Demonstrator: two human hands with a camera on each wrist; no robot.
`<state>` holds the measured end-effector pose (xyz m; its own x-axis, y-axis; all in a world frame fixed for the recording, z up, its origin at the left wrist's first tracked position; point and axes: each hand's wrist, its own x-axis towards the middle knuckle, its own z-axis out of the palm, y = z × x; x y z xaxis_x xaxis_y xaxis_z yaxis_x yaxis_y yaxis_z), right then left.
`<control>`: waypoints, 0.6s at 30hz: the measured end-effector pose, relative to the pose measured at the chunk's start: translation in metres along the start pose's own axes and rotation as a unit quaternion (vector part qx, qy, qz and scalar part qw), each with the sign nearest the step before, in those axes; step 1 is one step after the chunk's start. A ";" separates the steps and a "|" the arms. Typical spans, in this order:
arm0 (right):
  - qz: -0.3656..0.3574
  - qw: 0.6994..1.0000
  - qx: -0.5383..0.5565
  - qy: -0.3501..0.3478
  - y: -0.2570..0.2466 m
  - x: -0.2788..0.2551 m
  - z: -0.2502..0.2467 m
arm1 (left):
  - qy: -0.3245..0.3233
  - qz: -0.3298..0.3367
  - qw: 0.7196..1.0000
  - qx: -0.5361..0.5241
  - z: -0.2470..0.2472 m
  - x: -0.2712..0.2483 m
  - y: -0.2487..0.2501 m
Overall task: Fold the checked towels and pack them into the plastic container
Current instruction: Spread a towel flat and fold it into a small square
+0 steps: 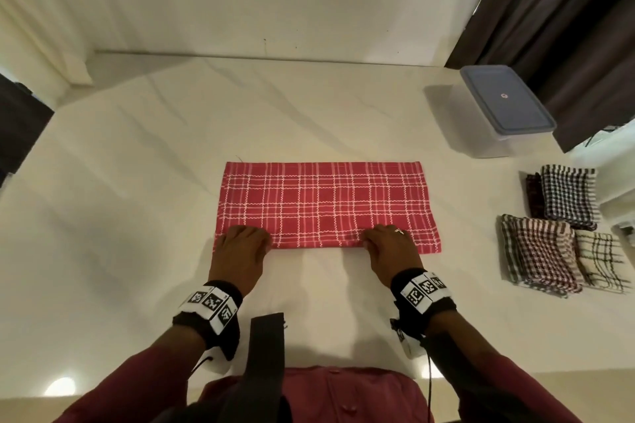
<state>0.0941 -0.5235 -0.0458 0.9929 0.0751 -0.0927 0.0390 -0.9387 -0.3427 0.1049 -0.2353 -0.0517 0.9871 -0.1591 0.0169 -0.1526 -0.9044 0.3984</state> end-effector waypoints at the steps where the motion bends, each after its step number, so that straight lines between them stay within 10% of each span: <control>1: -0.003 1.000 0.002 0.016 0.000 0.002 -0.003 | 0.015 0.002 1.000 0.001 -0.005 0.001 0.003; 8: -0.014 0.992 -0.044 0.116 -0.009 0.055 -0.037 | 0.034 0.022 0.997 0.072 -0.039 0.064 0.020; 18: 0.054 0.996 -0.068 0.025 -0.001 0.165 -0.044 | -0.042 0.004 0.995 0.088 -0.035 0.179 0.016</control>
<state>0.2626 -0.5244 -0.0198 0.9963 -0.0430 -0.0739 -0.0572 -0.9776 -0.2023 0.2806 -0.2643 -0.0100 0.9795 -0.1918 -0.0606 -0.1731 -0.9572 0.2321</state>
